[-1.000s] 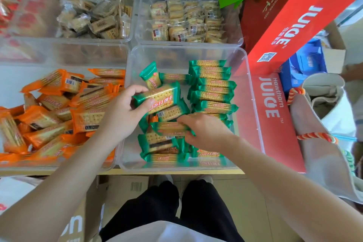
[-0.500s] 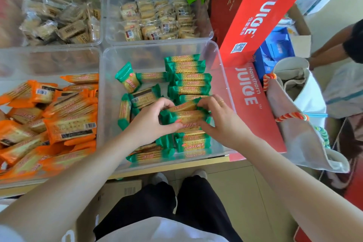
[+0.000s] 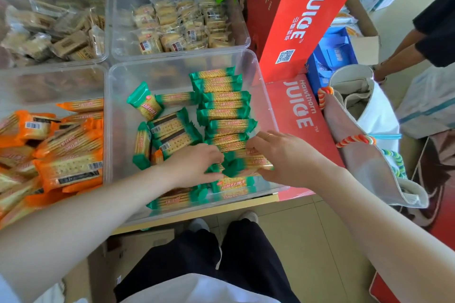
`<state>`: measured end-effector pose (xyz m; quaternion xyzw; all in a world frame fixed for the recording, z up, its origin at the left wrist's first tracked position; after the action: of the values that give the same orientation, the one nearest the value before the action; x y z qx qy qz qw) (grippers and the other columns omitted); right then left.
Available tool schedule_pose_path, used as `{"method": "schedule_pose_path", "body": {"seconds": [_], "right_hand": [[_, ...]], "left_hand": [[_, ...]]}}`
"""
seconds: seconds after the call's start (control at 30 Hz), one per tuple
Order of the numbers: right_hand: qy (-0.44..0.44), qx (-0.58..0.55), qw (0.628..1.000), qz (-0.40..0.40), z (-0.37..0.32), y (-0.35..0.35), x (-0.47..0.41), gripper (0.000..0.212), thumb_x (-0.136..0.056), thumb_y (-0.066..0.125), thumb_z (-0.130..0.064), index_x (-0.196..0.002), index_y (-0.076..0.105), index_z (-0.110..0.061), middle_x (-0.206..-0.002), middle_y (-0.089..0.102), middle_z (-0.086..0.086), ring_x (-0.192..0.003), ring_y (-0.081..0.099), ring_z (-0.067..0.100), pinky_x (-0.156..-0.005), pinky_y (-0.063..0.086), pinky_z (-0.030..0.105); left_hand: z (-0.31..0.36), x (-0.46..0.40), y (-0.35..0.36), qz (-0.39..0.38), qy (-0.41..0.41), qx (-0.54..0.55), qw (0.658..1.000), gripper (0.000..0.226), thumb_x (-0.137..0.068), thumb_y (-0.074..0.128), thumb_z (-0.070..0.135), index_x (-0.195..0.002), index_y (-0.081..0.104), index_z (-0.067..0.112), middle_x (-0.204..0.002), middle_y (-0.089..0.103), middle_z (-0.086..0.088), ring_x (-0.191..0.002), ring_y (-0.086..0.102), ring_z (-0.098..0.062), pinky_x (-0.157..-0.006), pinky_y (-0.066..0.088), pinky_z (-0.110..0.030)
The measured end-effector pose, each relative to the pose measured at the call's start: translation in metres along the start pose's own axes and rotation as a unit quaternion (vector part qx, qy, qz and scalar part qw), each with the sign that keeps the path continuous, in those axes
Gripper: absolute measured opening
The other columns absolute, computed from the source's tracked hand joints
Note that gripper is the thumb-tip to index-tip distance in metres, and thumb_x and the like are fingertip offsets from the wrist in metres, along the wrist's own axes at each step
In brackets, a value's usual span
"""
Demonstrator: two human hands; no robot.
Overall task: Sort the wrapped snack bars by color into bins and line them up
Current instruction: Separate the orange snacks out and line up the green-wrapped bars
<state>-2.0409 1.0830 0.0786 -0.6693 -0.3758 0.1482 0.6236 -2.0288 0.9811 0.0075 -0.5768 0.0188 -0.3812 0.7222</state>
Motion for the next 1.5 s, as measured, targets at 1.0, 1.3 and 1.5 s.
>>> {"method": "schedule_pose_path", "body": {"seconds": [1.0,1.3,1.5], "right_hand": [[0.004,0.063,0.967,-0.248,-0.021,0.067,-0.049,0.056,-0.089,0.055,-0.044,-0.131,0.039,-0.011,-0.123,0.046,0.006,-0.102,0.058,0.029,-0.08,0.051,0.039],[0.052,0.053,0.964,-0.257,-0.004,0.068,-0.048,0.044,-0.088,0.058,-0.04,-0.122,0.049,-0.012,-0.115,0.054,0.005,-0.104,0.058,0.026,-0.084,0.048,0.036],[0.043,0.072,0.965,-0.248,-0.002,0.075,-0.057,0.02,-0.096,0.042,-0.006,-0.11,0.056,-0.009,-0.109,0.062,0.006,-0.096,0.062,0.026,-0.082,0.051,0.035]], "left_hand": [[-0.026,-0.028,-0.003,-0.045,0.097,-0.072,0.992,0.083,-0.083,0.065,0.034,-0.147,0.014,0.023,-0.15,0.012,0.004,-0.137,0.018,-0.015,-0.105,0.037,-0.03],[-0.013,-0.025,-0.01,0.047,0.144,-0.187,0.971,0.067,-0.075,0.073,0.037,-0.131,0.048,0.01,-0.135,0.048,-0.008,-0.118,0.052,-0.023,-0.076,0.053,-0.032],[-0.012,-0.024,-0.006,0.061,0.16,-0.206,0.963,0.066,-0.044,0.089,0.041,-0.098,0.068,0.011,-0.101,0.067,-0.007,-0.081,0.066,-0.02,-0.047,0.052,-0.027]]}}
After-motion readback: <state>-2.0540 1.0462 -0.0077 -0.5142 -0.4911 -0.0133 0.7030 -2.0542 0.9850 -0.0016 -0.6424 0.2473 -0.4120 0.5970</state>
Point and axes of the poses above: each hand's wrist, its own x-axis away from the middle knuckle, its own y-axis out of the palm, z = x × y, the point moved 9 cm from there along -x, towards the middle knuckle
